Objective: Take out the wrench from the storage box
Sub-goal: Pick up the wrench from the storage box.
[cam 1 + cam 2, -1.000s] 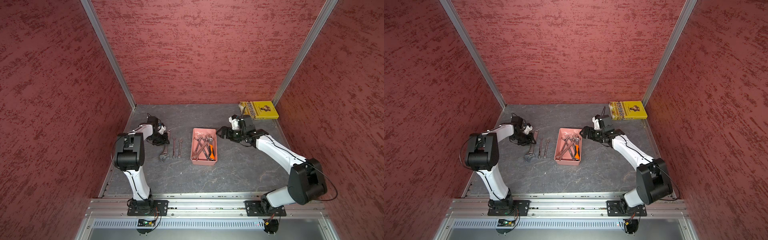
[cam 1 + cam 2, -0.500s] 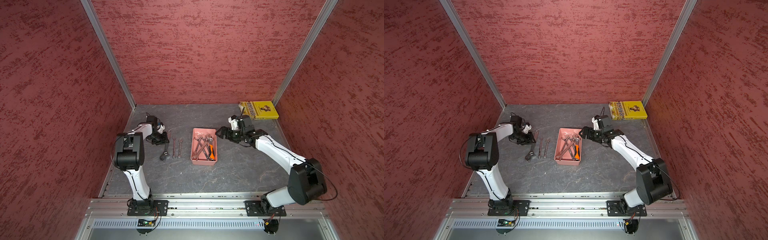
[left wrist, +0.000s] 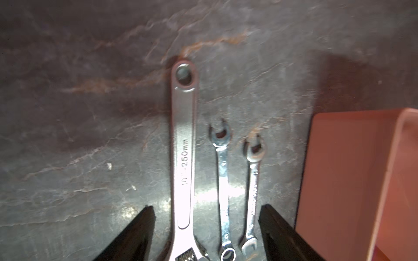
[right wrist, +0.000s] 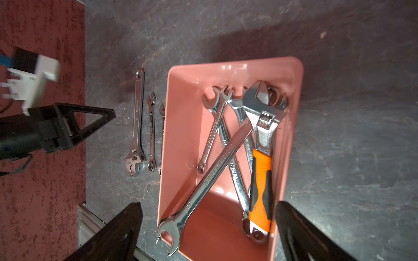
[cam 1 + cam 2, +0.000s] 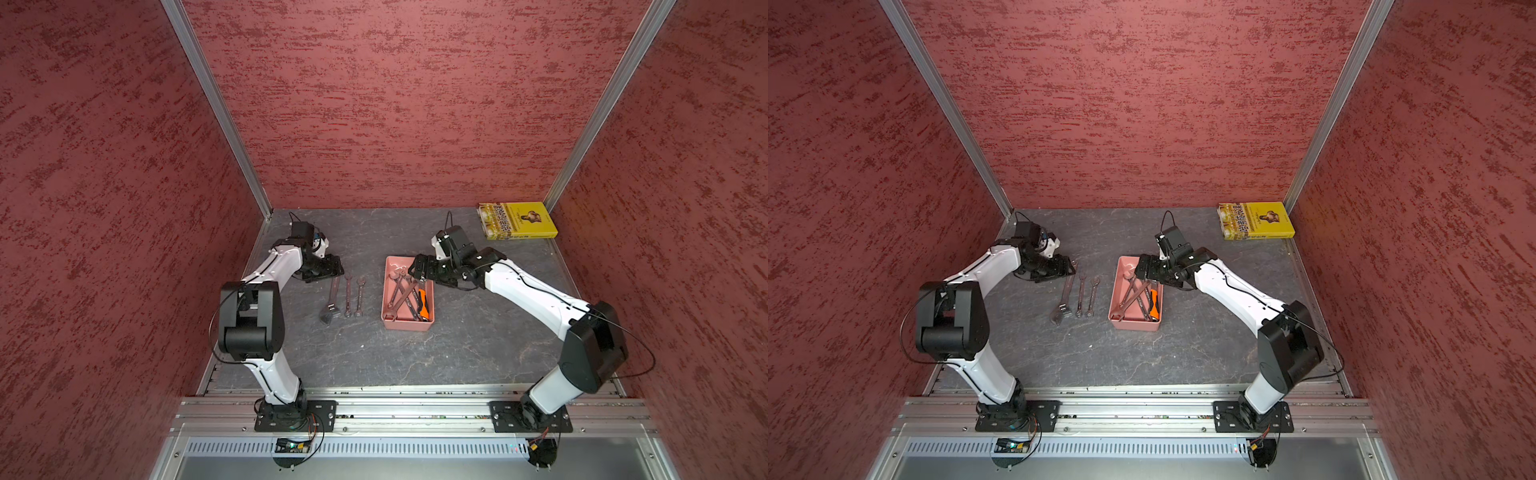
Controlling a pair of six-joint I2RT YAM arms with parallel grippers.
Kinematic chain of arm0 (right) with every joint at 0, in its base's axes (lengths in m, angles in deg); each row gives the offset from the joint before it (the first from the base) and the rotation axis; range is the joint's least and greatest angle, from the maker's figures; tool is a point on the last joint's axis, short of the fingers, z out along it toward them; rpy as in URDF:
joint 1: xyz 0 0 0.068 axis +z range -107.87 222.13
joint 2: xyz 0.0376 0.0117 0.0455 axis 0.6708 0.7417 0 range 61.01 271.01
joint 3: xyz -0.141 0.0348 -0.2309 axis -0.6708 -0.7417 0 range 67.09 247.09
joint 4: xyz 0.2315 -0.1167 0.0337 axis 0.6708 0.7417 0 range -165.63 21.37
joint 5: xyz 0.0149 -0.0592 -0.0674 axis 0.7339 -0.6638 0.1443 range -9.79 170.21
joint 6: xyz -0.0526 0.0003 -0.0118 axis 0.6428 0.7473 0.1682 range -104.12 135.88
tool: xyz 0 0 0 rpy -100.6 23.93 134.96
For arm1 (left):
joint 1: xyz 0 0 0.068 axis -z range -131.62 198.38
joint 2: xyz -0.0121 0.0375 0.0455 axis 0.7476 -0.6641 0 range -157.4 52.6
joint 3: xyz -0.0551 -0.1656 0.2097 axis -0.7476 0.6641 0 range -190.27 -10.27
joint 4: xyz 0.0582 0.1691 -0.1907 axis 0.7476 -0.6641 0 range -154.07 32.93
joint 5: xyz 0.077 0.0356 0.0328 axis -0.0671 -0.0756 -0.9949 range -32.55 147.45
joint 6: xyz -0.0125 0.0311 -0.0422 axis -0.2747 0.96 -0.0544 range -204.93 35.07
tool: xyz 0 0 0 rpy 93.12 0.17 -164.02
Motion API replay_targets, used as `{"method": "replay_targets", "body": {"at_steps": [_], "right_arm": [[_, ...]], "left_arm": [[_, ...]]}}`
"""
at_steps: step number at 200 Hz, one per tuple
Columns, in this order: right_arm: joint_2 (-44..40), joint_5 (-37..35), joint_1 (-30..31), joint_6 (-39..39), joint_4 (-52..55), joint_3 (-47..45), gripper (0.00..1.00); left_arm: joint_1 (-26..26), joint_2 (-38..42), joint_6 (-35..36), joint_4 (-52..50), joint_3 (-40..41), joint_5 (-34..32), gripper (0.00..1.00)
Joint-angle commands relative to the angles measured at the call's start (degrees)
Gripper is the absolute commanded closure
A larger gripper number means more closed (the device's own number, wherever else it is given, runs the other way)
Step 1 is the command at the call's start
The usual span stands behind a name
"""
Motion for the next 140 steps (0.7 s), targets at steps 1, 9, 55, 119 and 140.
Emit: {"method": "replay_targets", "body": {"at_steps": [1, 9, 55, 119, 140], "right_arm": [[1.9, -3.9, 1.6, -3.9, 3.8, 1.7, 0.05], [2.4, -4.1, 2.0, -5.7, 3.1, 1.8, 0.05], [5.1, -6.5, 5.4, -17.1, -0.9, 1.9, 0.12], [11.8, -10.3, 10.3, -30.7, -2.3, 4.7, 0.32], [13.9, -10.1, 10.7, -33.9, -3.3, 5.1, 0.36]], "left_arm": [[2.5, 3.6, -1.9, 0.3, -0.3, 0.8, 0.16], [3.3, 4.5, -2.6, 0.5, -0.2, 1.1, 0.13], [9.4, 8.3, -7.2, 3.5, 2.9, 1.7, 0.0], [11.0, 11.1, -9.8, 5.5, 5.4, 3.5, 0.0], [11.2, 11.9, -10.1, 5.8, 6.4, 3.6, 0.0]]}}
